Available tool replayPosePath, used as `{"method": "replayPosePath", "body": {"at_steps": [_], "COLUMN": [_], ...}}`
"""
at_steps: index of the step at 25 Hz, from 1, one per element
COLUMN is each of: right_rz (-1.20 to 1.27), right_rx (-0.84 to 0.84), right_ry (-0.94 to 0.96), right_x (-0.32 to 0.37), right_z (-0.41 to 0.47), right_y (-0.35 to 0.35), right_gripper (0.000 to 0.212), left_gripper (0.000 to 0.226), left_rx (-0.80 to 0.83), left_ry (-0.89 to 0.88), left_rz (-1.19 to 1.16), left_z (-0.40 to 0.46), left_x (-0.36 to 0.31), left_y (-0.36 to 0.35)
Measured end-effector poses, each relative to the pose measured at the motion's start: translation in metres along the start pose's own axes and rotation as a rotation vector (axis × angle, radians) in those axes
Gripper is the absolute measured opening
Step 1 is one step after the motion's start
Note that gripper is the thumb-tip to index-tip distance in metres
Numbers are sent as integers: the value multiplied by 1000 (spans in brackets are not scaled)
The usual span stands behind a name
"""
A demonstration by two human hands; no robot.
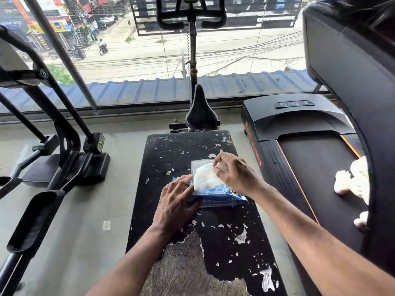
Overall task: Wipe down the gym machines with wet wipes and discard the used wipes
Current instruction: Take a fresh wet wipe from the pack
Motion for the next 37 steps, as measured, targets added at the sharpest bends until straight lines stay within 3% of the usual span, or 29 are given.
{"method": "replayPosePath", "body": {"at_steps": [2,6,14,17,20,22,27,33,37], "right_rz": [-13,-19,198,192,218,193,171,236,225], "right_rx": [-39,37,-155,-113,-109,-82,-71,-333,-270], "right_ry": [36,67,-56,-29,-26,-3,-13,-170,-161], "right_x": [2,0,-6,-1,-2,2,2,-24,-24], "right_z": [2,0,-11,-14,-15,-16,-21,-16,-13], "right_y": [5,4,21,19,20,18,20,39,34], "right_gripper": [4,15,21,28,27,26,26,28,24], "left_gripper": [49,46,63,56,56,49,39,29,27], "left_rx": [3,16,-43,-103,30,61,30,10,34], "left_ry": [4,4,92,247,472,544,551,481,435], "left_rz": [-2,-16,-145,-430,-963,-1061,-885,-607,-466], "left_z": [2,2,0,1,14,19,25,29,31], "left_x": [-1,-3,-4,-16,-41,-47,-42,-32,-34], "left_y": [1,5,16,42,53,51,45,45,41]}}
Point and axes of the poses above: each hand's wrist, its own z-axis towards the middle knuckle, its own y-axis out of the back of the hand, x = y × z, the point moved 4 cm from there along z, towards the middle knuckle, and after that the axes turned 2 degrees about y, right-handed, at the moved point
